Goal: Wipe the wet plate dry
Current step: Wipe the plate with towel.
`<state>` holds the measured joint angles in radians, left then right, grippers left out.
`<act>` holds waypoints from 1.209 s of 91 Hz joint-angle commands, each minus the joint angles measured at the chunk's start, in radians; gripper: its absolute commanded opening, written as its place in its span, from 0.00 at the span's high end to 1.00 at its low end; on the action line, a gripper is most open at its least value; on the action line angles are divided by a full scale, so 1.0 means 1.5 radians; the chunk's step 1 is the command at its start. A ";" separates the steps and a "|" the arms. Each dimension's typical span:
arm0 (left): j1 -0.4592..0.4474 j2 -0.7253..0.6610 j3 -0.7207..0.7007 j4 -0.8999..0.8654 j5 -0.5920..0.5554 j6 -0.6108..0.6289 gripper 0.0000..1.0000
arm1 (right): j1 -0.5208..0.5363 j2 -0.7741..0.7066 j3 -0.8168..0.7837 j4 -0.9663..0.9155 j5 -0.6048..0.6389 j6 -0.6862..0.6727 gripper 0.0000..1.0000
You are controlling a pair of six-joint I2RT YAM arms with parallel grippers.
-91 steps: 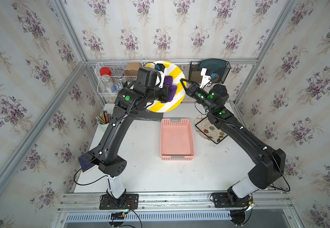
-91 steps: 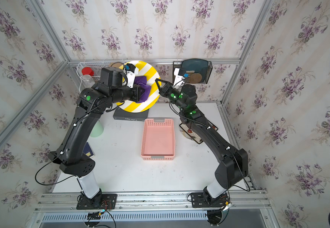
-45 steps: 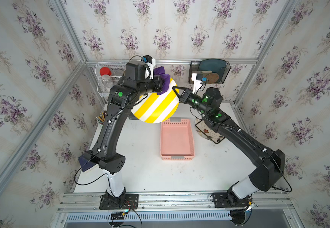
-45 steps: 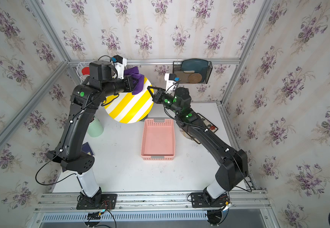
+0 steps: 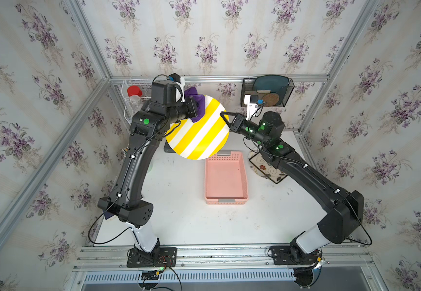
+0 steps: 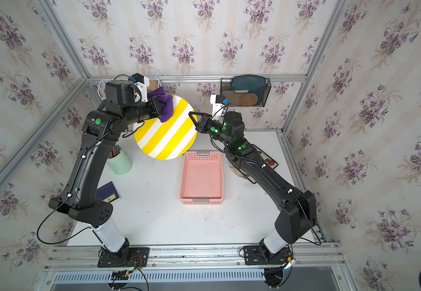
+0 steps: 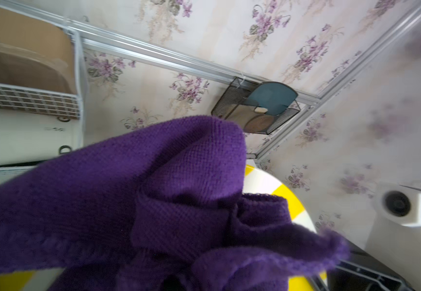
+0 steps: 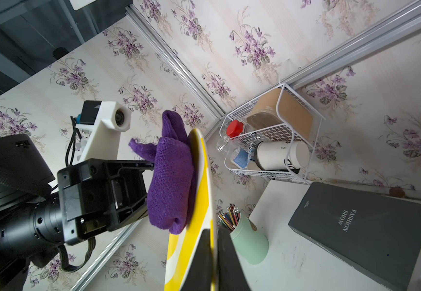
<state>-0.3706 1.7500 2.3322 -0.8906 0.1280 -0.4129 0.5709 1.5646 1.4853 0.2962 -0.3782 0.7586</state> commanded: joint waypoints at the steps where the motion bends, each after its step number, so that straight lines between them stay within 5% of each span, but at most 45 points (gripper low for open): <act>1: 0.014 -0.022 -0.043 -0.037 -0.073 0.023 1.00 | -0.034 -0.029 -0.008 0.159 -0.021 0.046 1.00; 17: 0.003 -0.062 -0.159 0.016 0.110 0.051 1.00 | -0.066 -0.023 -0.004 0.167 -0.032 0.062 1.00; 27: -0.056 -0.061 -0.193 0.039 0.213 0.084 1.00 | -0.063 -0.008 0.000 0.177 -0.037 0.079 1.00; 40: -0.127 -0.020 -0.155 0.029 0.218 0.101 1.00 | -0.055 0.007 0.017 0.177 -0.044 0.079 1.00; 59: -0.076 0.014 -0.030 0.017 0.131 0.060 1.00 | -0.079 -0.006 -0.001 0.183 -0.036 0.103 1.00; 84: 0.121 -0.069 -0.139 0.262 0.377 -0.234 1.00 | -0.178 -0.076 -0.100 0.286 -0.059 0.214 1.00; 98: 0.131 -0.044 -0.187 0.508 0.532 -0.441 1.00 | -0.180 -0.069 -0.120 0.361 -0.095 0.289 1.00; 110: 0.131 -0.020 -0.219 0.707 0.555 -0.599 1.00 | -0.173 -0.059 -0.136 0.393 -0.089 0.317 1.00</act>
<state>-0.1673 1.6989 2.0254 -0.1890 0.8059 -1.0138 0.2943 1.4746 1.2861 0.6930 -0.3981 1.1137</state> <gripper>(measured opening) 0.117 0.095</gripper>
